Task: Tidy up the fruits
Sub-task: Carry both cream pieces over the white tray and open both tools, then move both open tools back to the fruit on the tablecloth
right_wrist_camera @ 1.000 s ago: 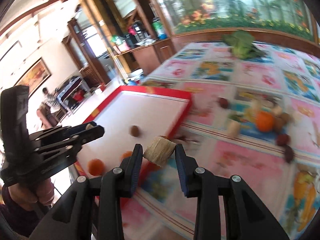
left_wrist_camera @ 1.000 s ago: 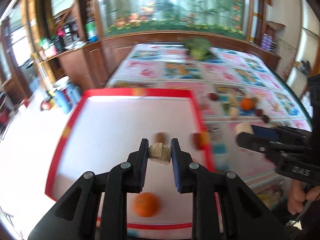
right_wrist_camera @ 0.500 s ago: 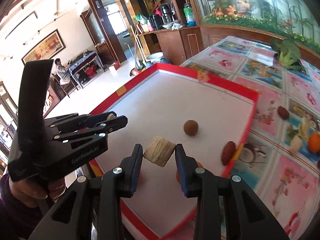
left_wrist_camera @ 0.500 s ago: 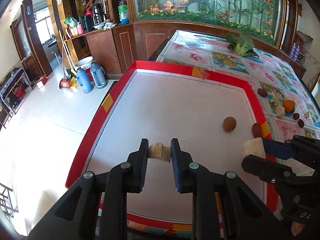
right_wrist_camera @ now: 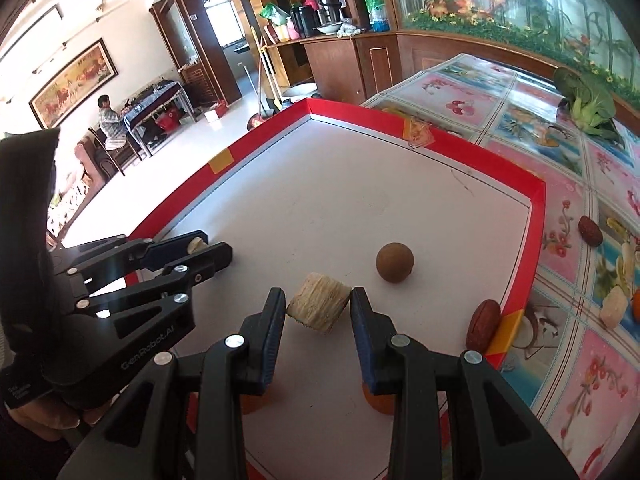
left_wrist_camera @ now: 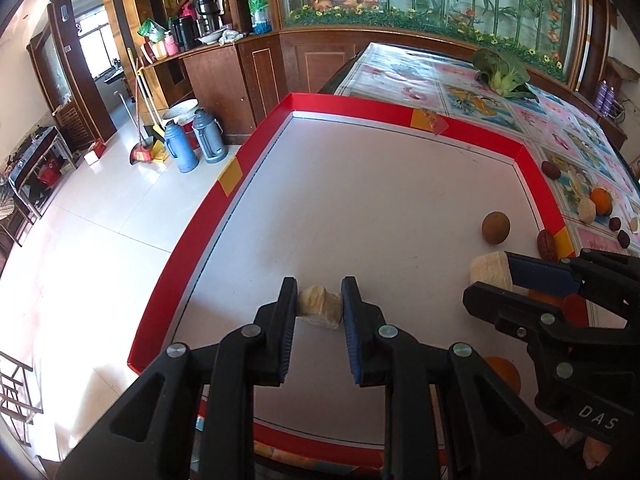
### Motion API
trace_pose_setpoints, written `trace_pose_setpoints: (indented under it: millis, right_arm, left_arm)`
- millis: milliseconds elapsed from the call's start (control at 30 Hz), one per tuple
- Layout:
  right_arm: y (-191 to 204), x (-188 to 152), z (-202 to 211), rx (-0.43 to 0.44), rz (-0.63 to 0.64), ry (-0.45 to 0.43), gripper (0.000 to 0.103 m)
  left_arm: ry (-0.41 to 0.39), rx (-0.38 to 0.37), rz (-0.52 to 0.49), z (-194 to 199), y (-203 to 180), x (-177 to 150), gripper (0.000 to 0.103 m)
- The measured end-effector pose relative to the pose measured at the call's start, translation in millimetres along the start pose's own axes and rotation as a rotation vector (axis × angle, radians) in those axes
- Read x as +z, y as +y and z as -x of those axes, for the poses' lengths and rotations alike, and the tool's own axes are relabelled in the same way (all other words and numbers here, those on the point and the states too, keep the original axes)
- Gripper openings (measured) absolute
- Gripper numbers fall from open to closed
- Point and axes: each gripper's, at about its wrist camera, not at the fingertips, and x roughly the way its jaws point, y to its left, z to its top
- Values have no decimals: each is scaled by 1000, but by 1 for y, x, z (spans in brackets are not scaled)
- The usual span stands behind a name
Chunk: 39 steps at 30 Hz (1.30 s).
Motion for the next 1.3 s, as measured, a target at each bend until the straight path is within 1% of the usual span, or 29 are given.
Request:
trace_pose_setpoints:
  millis: [100,167,233,300,400,467,533,600,667,700,733,833,933,1000,1167,1300]
  right_arm:
    - [0,0,0,-11,12,1,33]
    - [-1,-2,3,-5,14,0,33]
    - [-4,-3,6,-5,6,-9,33]
    - [-8,-5,10,17,-11,-19,36]
    - [-14,-7,19,32,-32,-45,37]
    - [-18,-8,26,41,-39,-66,37]
    - [-23,-10,35,36,-47,-88,37]
    - [-30,-11,47,35,-57,-122,37]
    - [-38,-12,57,7,-64,-147,40]
    - [-44,-13,63,-8,-71,-161,44]
    - [-49,-14,69,-16,-83,-173,46]
    - [-67,-20,86,-34,-114,-197,46]
    - [-89,-31,106,-86,-128,-231,46]
    - [-109,-43,122,-129,-153,-244,49]
    - [-158,-76,155,-248,-223,-248,49]
    - [-188,-98,171,-309,-287,-238,49]
  left_arm:
    - [-6,41,-23,1,-5,-1,25]
    - [-9,65,-28,2,-6,-2,30]
    - [-19,82,-34,4,-8,-2,44]
    - [-31,104,-42,7,-9,-2,55]
    - [-49,124,-55,13,-13,0,57]
    - [-59,137,-60,16,-16,1,63]
    - [-71,148,-63,20,-18,3,71]
    - [-86,157,-66,25,-21,4,75]
    - [-104,167,-72,31,-25,6,77]
    - [-110,171,-76,34,-27,7,82]
    - [-117,171,-78,37,-30,8,86]
    - [-144,155,-98,47,-42,10,92]
    - [-155,123,-119,54,-58,13,94]
    - [-156,79,-141,60,-72,14,94]
    - [-166,-21,-219,73,-112,17,94]
    - [-164,-85,-273,80,-141,17,94]
